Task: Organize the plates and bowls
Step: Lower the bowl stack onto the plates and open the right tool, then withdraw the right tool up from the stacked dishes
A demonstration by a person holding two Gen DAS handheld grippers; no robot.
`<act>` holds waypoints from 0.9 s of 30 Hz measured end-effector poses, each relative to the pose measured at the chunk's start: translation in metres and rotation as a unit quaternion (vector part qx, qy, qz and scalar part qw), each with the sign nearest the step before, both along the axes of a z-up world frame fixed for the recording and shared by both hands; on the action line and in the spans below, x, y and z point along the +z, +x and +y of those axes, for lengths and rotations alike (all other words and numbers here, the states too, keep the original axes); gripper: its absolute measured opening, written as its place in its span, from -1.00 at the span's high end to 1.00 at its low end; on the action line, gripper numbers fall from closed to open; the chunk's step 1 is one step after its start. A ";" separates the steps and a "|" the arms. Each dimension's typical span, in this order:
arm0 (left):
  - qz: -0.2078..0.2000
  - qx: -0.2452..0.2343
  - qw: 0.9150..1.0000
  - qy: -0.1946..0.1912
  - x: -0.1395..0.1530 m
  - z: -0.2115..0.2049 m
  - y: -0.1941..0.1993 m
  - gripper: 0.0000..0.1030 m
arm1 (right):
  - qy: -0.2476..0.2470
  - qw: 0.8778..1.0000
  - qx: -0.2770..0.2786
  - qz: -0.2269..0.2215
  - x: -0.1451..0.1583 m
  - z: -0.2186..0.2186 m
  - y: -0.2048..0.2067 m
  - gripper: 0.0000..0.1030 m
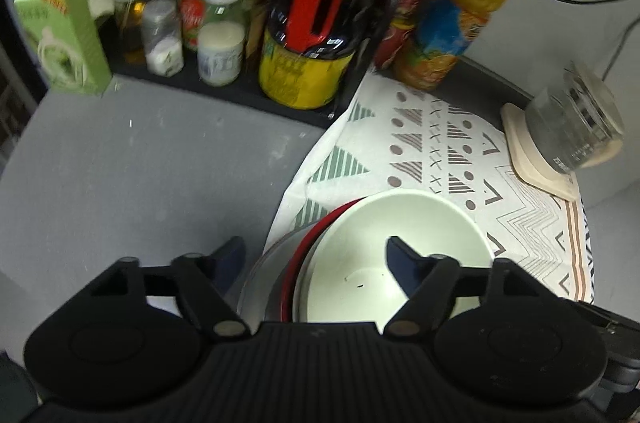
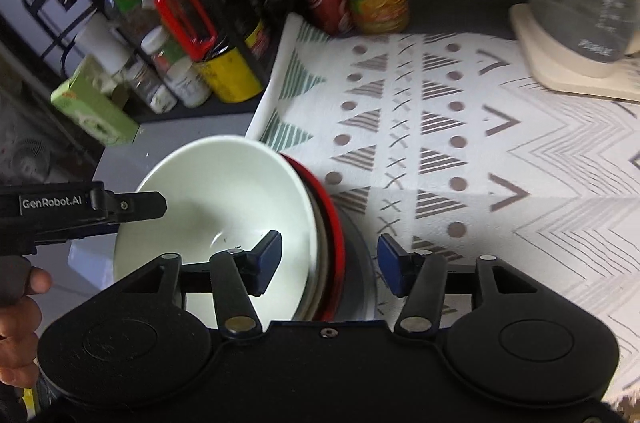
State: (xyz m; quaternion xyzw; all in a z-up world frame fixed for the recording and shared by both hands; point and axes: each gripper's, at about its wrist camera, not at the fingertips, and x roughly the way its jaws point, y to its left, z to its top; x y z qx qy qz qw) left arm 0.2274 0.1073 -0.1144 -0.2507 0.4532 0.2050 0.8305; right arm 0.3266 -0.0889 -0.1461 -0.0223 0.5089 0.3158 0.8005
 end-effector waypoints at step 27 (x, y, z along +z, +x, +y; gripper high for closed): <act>-0.058 -0.177 0.979 0.086 0.058 -0.070 -0.025 -0.80 | 0.017 0.975 -0.201 -0.097 0.045 -0.085 -0.089 -0.92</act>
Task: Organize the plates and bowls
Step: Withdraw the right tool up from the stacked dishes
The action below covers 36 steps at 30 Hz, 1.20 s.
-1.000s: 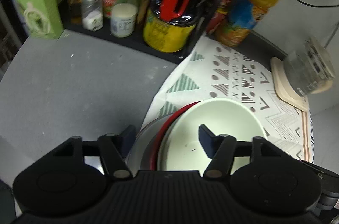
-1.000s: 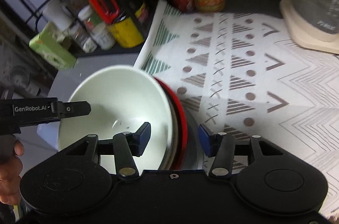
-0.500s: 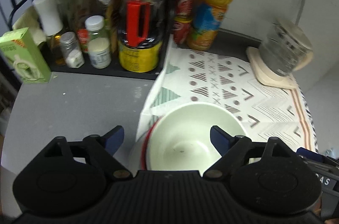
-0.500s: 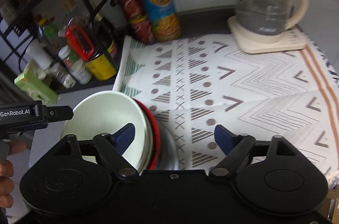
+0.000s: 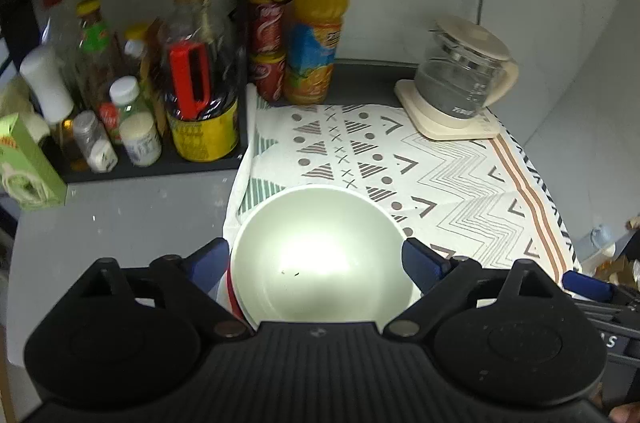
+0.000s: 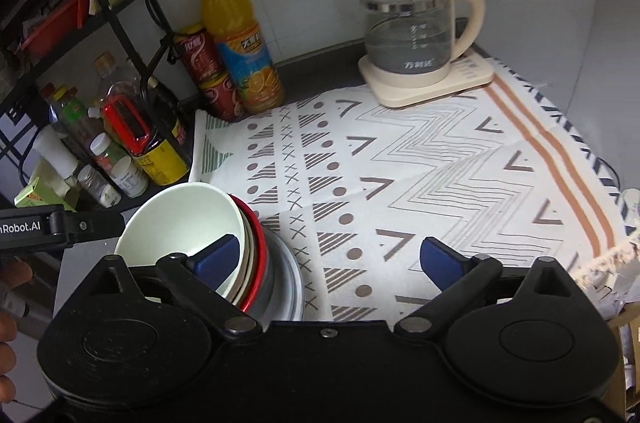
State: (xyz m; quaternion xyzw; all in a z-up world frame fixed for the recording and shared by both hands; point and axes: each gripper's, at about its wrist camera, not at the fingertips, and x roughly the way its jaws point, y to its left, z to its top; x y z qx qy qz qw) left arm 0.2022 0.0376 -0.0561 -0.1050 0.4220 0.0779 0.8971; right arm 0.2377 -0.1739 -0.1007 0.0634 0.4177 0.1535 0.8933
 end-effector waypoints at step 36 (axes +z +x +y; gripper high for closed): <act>-0.093 -0.098 0.991 0.021 0.037 -0.069 -0.137 -0.99 | -0.032 0.993 -0.092 -0.066 0.034 -0.083 -0.142 -0.99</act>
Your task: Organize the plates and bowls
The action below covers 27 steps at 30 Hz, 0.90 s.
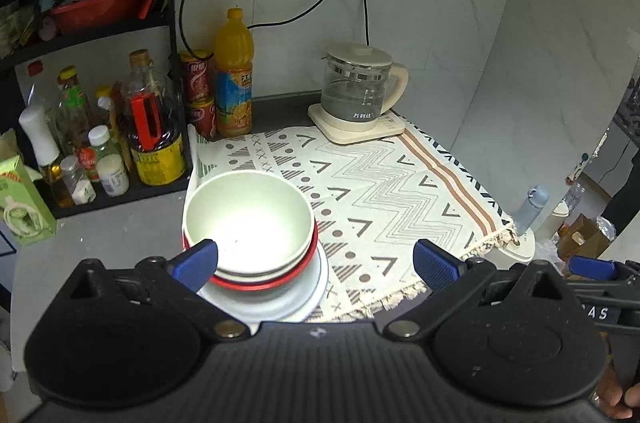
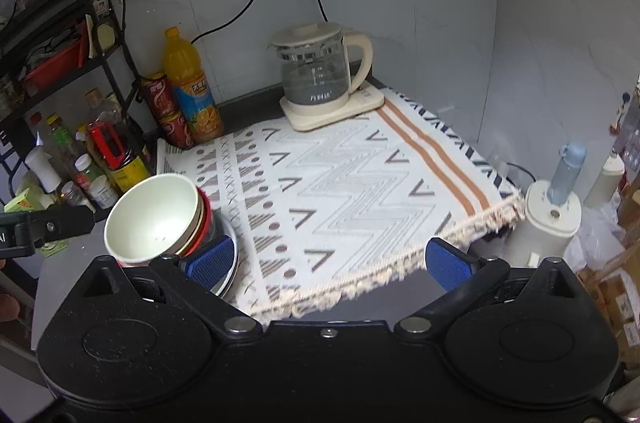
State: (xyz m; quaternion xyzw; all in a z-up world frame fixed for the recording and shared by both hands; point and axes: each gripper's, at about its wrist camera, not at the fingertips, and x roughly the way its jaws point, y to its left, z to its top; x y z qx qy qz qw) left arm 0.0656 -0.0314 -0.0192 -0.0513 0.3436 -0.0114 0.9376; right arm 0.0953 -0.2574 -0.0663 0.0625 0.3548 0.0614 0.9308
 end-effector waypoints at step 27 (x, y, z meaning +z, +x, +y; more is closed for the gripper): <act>0.019 0.003 1.000 -0.010 -0.003 0.022 -0.100 -0.99 | -0.019 0.999 0.032 -0.024 0.009 0.015 -0.081 -0.99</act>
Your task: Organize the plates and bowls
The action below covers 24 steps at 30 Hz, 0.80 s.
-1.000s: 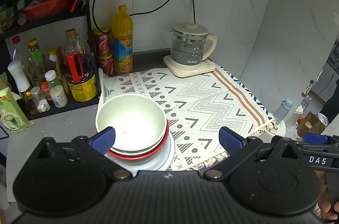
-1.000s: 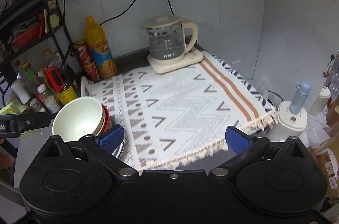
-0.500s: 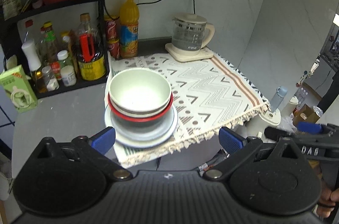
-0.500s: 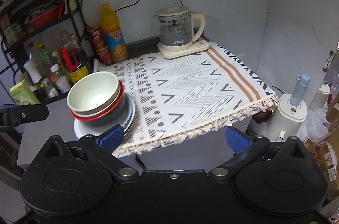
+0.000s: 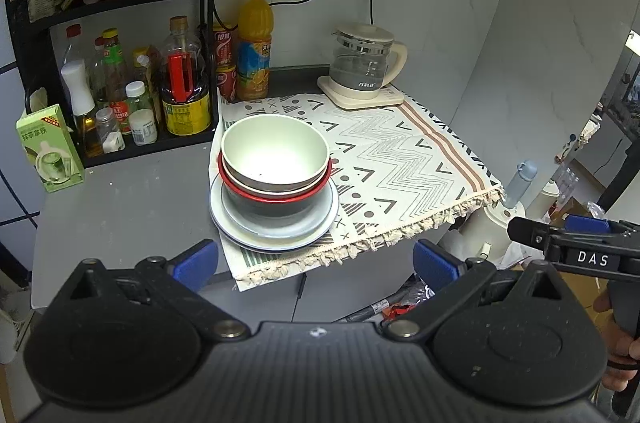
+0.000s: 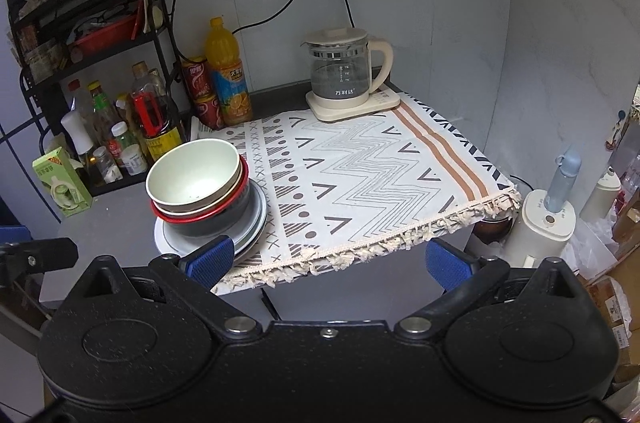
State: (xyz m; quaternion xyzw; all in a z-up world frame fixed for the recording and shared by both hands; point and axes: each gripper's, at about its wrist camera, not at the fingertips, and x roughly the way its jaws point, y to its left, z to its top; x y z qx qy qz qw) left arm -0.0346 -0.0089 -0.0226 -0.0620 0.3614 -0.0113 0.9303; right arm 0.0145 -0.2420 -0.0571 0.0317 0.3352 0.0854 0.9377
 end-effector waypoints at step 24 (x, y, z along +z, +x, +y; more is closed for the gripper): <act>0.005 0.012 1.000 -0.007 0.000 0.017 -0.005 -0.99 | 0.008 0.999 0.026 0.024 -0.003 0.016 -0.005 -0.99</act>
